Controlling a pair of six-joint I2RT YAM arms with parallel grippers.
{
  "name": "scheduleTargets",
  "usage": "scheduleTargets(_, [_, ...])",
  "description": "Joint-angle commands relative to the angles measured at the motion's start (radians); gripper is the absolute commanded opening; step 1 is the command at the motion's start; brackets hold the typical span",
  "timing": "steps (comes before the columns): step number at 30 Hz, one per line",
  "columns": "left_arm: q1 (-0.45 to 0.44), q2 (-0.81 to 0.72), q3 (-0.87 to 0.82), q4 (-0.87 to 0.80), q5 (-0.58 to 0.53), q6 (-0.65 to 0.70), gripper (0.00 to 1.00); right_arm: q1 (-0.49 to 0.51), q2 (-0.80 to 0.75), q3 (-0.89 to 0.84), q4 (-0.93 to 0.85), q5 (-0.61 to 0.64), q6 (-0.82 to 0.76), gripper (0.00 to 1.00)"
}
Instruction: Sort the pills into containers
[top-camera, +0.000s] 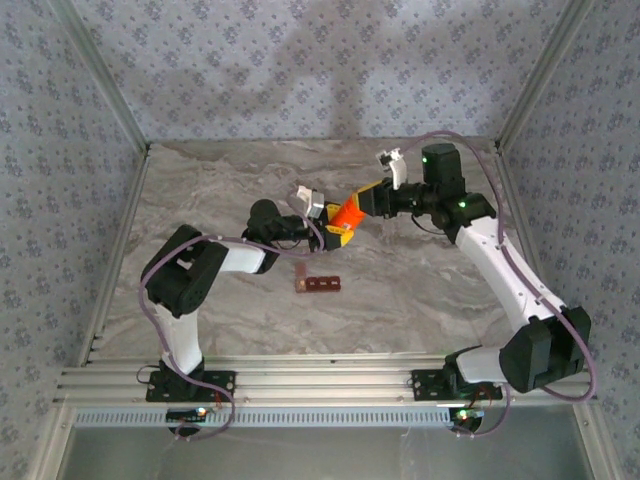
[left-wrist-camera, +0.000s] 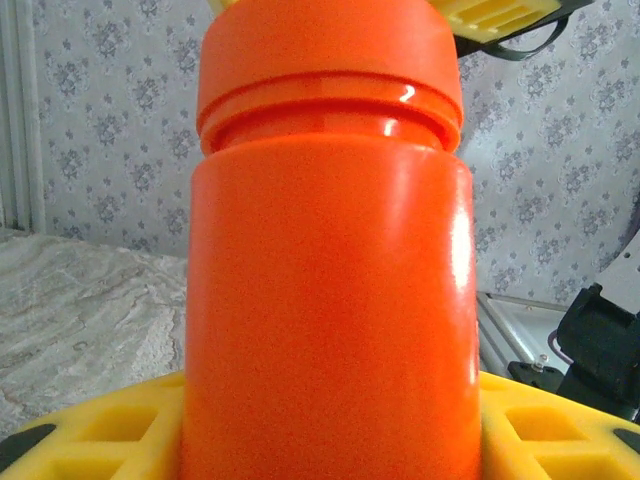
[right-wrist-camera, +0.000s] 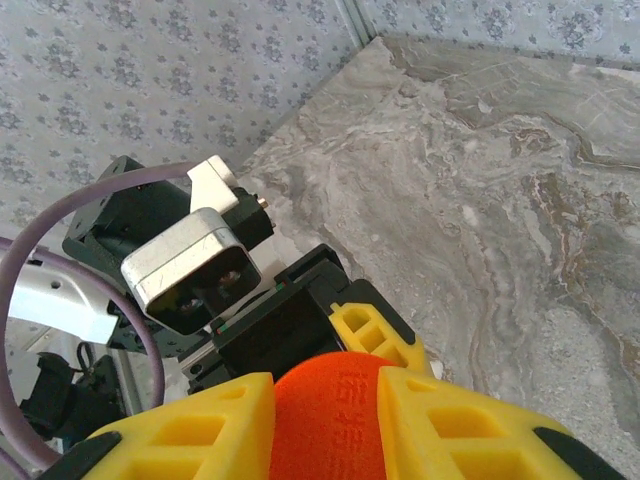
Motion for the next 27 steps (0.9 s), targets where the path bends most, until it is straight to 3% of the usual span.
scheduleTargets(1, [-0.004, -0.005, 0.038, 0.069, 0.009, -0.008, 0.00, 0.017, 0.002, 0.019, -0.074, 0.030, -0.028, 0.36])
scheduleTargets(4, [-0.004, -0.006, 0.036, 0.069, 0.010, -0.008, 0.00, 0.011, -0.015, 0.021, -0.087, 0.023, -0.030, 0.42])
scheduleTargets(9, [-0.005, -0.005, 0.038, 0.070, 0.009, -0.008, 0.00, -0.015, -0.067, 0.011, -0.044, 0.015, 0.003, 0.68])
scheduleTargets(11, [-0.004, -0.006, 0.039, 0.069, 0.010, -0.008, 0.00, -0.024, -0.089, 0.001, -0.021, 0.007, 0.022, 0.74])
scheduleTargets(17, [-0.004, -0.012, 0.032, 0.069, 0.013, -0.006, 0.00, -0.057, -0.113, -0.034, 0.017, -0.001, 0.056, 0.79])
scheduleTargets(27, [-0.004, -0.023, 0.028, 0.069, 0.020, -0.005, 0.00, -0.067, -0.050, -0.042, 0.049, -0.061, 0.068, 0.80])
